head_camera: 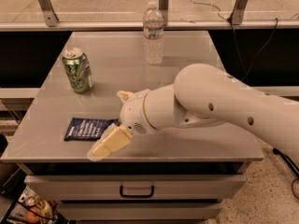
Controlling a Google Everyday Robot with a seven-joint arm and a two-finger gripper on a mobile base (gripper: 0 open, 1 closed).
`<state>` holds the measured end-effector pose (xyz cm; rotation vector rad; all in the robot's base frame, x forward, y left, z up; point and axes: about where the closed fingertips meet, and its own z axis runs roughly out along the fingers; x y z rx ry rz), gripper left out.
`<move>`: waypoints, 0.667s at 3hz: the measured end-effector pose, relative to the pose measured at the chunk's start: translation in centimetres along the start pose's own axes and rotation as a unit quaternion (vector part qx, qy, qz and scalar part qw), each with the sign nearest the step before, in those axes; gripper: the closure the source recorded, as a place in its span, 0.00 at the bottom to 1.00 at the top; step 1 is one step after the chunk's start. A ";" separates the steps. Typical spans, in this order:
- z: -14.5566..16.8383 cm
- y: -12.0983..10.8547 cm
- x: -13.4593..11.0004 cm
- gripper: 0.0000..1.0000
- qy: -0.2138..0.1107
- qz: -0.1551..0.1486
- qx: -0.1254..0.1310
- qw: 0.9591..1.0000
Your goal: Pick rxbar blueberry
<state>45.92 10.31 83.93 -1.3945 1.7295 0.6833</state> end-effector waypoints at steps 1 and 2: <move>1.2 0.1 0.0 0.00 -0.004 0.001 -0.008 1.000; 3.0 0.4 0.0 0.00 -0.007 0.001 -0.021 1.000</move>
Offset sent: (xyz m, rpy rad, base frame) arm 0.0084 0.0415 -0.0331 0.0284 0.0442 0.0560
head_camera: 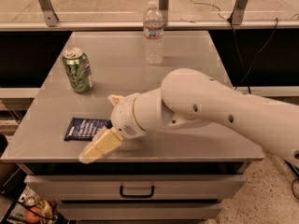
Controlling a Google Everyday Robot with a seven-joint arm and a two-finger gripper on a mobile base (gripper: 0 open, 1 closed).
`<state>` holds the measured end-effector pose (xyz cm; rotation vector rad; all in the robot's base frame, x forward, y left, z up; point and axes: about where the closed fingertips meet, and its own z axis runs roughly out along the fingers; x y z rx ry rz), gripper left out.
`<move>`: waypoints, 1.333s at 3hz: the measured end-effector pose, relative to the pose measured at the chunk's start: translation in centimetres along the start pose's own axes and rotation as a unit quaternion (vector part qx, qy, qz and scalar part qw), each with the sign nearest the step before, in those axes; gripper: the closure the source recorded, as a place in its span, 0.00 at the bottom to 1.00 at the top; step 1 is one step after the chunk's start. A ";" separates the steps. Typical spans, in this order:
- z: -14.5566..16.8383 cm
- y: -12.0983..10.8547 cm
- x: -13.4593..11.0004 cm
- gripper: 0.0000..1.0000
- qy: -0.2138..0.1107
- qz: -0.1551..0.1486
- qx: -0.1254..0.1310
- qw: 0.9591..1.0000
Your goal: Pick rxbar blueberry
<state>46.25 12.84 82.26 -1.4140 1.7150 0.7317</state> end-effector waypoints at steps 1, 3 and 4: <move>0.8 0.2 0.3 0.00 -0.008 0.003 -0.007 1.000; 1.3 0.4 0.6 0.40 -0.018 0.002 -0.016 1.000; 1.2 0.4 0.3 0.64 -0.018 0.002 -0.016 1.000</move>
Offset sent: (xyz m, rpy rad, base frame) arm 0.0002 0.0094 -0.0241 0.0642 0.0251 0.0356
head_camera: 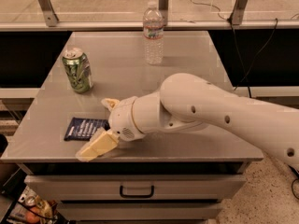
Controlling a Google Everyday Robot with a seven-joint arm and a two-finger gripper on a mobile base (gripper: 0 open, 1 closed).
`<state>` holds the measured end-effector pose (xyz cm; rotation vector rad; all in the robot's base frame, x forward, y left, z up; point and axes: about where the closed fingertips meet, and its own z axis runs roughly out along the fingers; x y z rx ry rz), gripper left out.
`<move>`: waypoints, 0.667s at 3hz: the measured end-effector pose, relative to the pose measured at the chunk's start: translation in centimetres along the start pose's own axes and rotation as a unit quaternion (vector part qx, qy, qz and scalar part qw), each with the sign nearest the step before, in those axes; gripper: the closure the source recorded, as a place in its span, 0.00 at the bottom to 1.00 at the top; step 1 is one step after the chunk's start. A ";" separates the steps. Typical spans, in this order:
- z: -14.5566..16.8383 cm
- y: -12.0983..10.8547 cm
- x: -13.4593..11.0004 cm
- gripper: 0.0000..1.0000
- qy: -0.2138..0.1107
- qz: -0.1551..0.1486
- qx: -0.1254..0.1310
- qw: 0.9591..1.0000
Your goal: Pick rxbar blueberry
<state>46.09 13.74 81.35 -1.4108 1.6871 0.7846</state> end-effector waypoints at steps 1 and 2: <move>-0.2 0.0 -0.3 0.88 0.000 0.000 0.000 1.000; -0.5 0.0 -0.9 1.00 0.000 0.000 0.000 1.000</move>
Offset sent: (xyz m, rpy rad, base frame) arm 0.0000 0.0000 0.0026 0.0000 -0.0001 0.0001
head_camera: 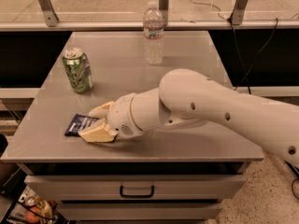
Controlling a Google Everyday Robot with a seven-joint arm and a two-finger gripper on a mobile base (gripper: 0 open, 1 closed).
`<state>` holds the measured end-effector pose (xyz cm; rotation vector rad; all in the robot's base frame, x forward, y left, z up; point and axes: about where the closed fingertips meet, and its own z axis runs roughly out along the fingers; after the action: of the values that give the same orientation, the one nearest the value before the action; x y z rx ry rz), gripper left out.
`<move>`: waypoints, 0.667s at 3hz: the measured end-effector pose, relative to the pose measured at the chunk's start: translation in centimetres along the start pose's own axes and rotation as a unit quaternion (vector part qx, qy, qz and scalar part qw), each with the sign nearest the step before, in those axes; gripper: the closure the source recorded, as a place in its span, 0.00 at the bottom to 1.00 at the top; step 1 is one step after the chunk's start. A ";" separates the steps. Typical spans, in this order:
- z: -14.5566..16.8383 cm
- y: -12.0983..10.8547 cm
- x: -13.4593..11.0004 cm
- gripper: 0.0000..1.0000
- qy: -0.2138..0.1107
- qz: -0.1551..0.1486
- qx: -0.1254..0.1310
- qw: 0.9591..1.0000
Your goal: Pick rxbar blueberry
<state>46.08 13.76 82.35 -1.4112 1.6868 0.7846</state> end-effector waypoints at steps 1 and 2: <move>0.0 0.0 0.0 1.00 0.000 0.000 0.000 1.000; -0.5 -0.3 -1.1 1.00 0.007 -0.006 0.002 1.000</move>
Offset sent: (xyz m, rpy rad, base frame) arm 0.0091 -0.0023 0.0261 -0.0374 -0.0123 -0.0008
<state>46.32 13.80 83.57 -1.4269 1.6889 0.7661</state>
